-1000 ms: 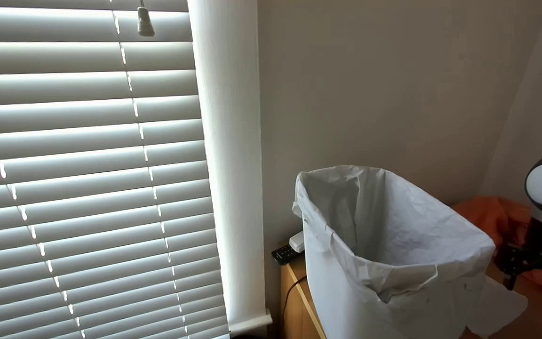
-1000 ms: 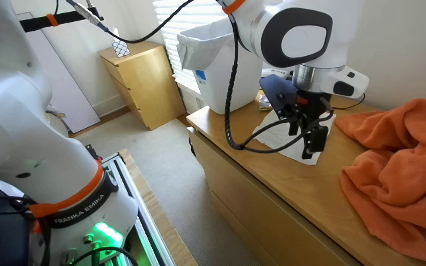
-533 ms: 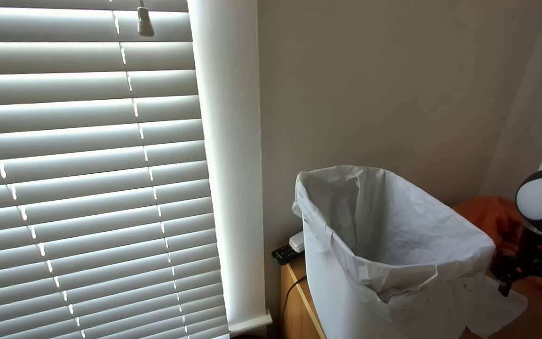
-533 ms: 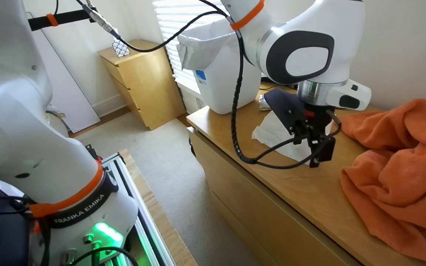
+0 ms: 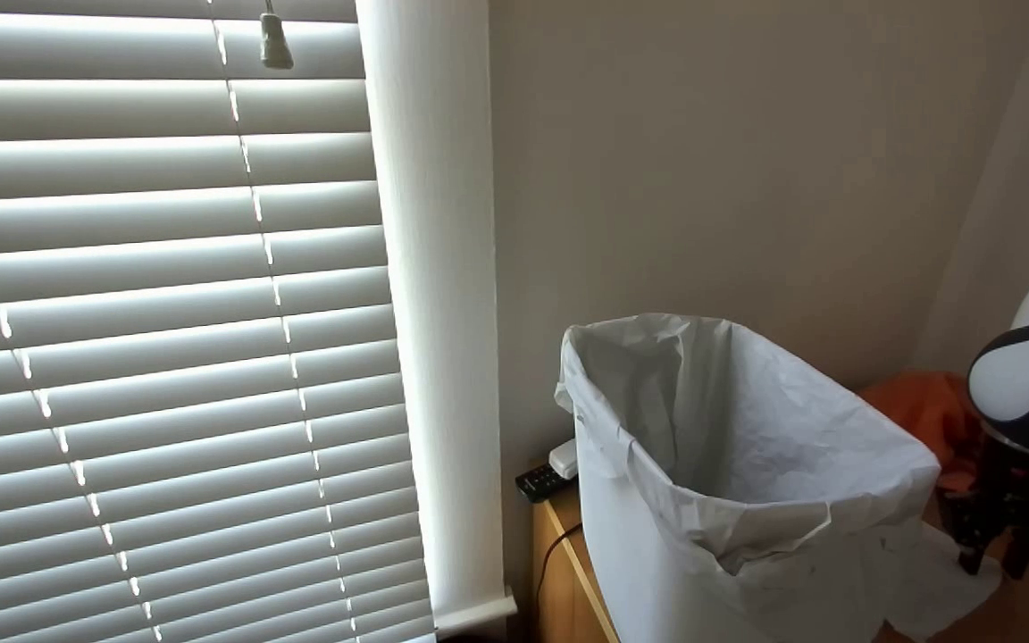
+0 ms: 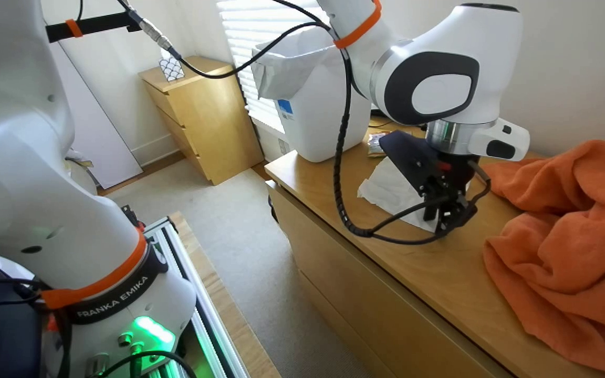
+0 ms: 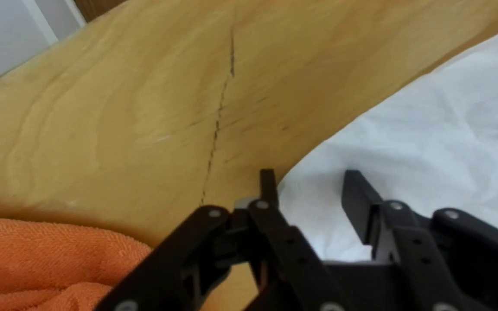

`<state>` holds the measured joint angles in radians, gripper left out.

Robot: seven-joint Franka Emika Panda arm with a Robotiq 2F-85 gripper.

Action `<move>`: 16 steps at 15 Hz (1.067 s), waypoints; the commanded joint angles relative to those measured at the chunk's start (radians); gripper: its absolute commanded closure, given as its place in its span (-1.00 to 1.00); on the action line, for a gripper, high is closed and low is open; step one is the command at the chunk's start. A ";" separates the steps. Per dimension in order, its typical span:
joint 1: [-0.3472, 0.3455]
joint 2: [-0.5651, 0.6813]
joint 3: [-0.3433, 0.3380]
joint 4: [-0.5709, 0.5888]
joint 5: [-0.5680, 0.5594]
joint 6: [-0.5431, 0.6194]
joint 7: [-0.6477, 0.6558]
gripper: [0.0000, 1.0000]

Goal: Put the red block onto the paper towel

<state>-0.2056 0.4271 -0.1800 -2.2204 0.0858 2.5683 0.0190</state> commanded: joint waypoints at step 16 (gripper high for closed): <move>0.007 -0.069 -0.081 0.005 -0.161 -0.066 0.000 1.00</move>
<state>-0.2085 0.3988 -0.2287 -2.1914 -0.0041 2.5455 0.0107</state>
